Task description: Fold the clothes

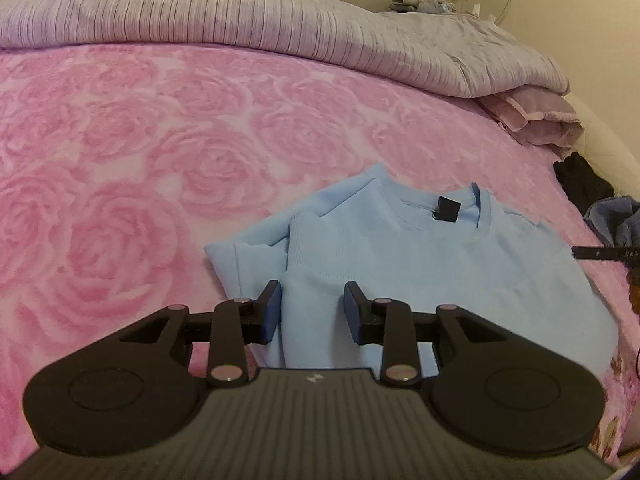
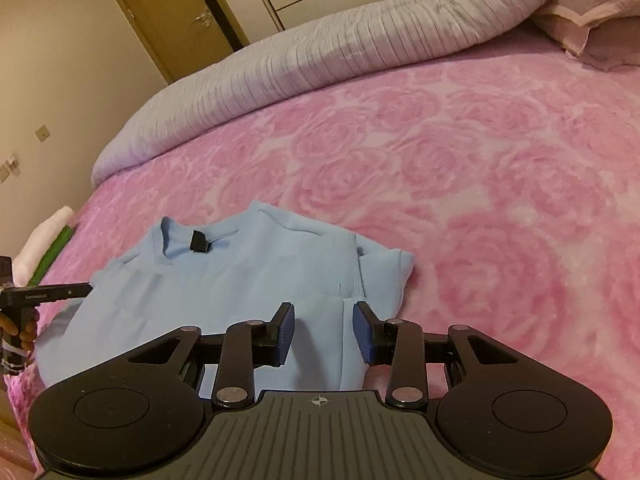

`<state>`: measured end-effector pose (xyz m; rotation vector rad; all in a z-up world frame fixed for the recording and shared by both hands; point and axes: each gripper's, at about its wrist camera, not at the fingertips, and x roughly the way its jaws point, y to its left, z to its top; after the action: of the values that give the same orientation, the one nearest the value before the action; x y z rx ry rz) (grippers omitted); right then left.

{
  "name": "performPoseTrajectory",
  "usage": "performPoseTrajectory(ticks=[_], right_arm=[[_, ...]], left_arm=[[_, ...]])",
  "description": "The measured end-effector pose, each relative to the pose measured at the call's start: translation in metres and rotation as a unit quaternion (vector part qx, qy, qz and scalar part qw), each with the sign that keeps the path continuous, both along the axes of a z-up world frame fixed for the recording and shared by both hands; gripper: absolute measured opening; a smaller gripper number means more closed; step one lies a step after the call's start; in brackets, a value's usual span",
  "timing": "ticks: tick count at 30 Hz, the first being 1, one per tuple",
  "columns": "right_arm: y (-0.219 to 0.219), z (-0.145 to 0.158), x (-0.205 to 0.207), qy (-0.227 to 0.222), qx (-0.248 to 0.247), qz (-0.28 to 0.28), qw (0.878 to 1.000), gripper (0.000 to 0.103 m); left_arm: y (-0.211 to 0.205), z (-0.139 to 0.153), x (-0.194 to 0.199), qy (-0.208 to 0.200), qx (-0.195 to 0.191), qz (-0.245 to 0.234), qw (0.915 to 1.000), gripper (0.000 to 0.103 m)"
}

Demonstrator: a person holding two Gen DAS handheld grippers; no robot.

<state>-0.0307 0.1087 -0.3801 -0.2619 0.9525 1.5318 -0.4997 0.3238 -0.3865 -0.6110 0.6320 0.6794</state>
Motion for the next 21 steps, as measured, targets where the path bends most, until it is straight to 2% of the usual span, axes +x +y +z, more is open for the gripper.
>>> performPoseTrajectory(ticks=[3,8,9,11,16,21], right_arm=[[0.003,-0.005,0.004,0.009,-0.005,-0.007,1.000,0.037],[0.010,-0.016,0.011,0.041,-0.017,-0.013,0.999,0.037],[0.010,-0.017,0.010,0.041,-0.018,-0.012,0.999,0.037],[0.008,-0.016,0.011,0.040,-0.023,-0.010,0.999,0.030],[0.006,-0.013,0.011,0.029,-0.021,-0.005,0.999,0.030],[0.007,-0.019,0.007,0.024,-0.024,0.005,0.999,0.029]], left_arm=[[0.004,-0.003,0.000,-0.004,-0.009,-0.001,1.0000,0.027],[0.004,-0.006,-0.002,-0.003,-0.010,0.003,0.9999,0.008],[0.004,-0.006,-0.003,-0.002,-0.009,0.003,1.0000,0.007],[0.003,-0.006,-0.003,-0.002,-0.007,0.001,1.0000,0.006],[0.003,-0.005,-0.003,-0.001,-0.005,-0.002,1.0000,0.007],[0.008,-0.013,-0.008,-0.017,-0.035,0.016,0.9991,0.008]])
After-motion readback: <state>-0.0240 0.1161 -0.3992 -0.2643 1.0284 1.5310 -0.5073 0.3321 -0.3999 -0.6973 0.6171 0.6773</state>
